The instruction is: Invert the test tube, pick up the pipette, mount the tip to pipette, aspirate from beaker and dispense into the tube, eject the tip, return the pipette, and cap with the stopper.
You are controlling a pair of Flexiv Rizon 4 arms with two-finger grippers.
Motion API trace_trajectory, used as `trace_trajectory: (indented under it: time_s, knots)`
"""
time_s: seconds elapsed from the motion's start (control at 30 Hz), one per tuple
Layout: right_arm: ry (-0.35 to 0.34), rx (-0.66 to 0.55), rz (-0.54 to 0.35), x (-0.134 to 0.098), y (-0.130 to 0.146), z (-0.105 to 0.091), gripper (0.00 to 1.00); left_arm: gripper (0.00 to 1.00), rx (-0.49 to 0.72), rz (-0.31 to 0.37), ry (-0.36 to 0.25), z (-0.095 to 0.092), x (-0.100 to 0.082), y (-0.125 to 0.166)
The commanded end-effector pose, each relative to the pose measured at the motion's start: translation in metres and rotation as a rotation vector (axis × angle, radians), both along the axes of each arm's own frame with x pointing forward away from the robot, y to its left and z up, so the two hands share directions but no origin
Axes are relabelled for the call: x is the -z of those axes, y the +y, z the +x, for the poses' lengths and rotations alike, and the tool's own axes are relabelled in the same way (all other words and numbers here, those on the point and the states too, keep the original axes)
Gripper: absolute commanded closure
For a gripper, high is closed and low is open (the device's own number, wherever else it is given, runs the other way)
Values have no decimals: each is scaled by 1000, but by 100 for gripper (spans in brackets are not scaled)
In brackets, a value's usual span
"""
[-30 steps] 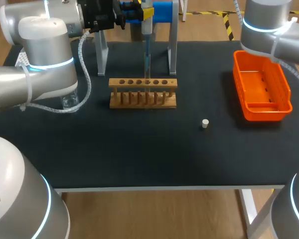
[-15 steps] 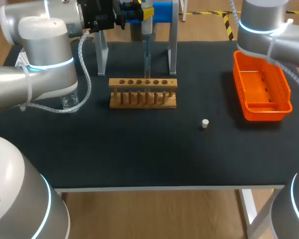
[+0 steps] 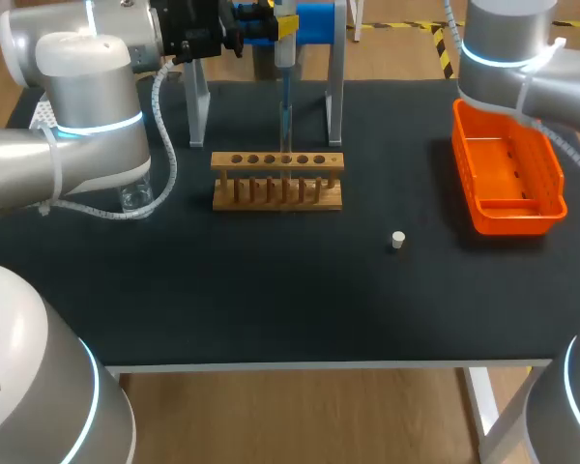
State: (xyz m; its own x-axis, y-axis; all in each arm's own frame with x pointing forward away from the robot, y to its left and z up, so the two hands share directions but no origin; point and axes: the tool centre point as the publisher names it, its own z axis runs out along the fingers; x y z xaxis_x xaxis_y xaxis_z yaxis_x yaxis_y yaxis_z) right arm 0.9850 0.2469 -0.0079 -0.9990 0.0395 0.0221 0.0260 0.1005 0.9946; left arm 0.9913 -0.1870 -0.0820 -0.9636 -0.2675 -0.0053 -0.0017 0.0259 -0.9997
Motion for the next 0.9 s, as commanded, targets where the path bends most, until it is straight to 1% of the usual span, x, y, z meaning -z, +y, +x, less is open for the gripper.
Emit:
trace_trajectory:
  time_s: [0.03, 0.9]
  knots:
    - [3, 0, -3, 5, 0, -1, 100, 100, -1, -1, 0, 0, -1, 0]
    - [41, 11, -20, 30, -2, -1, 100, 100, -1, -1, 0, 0, -1, 0]
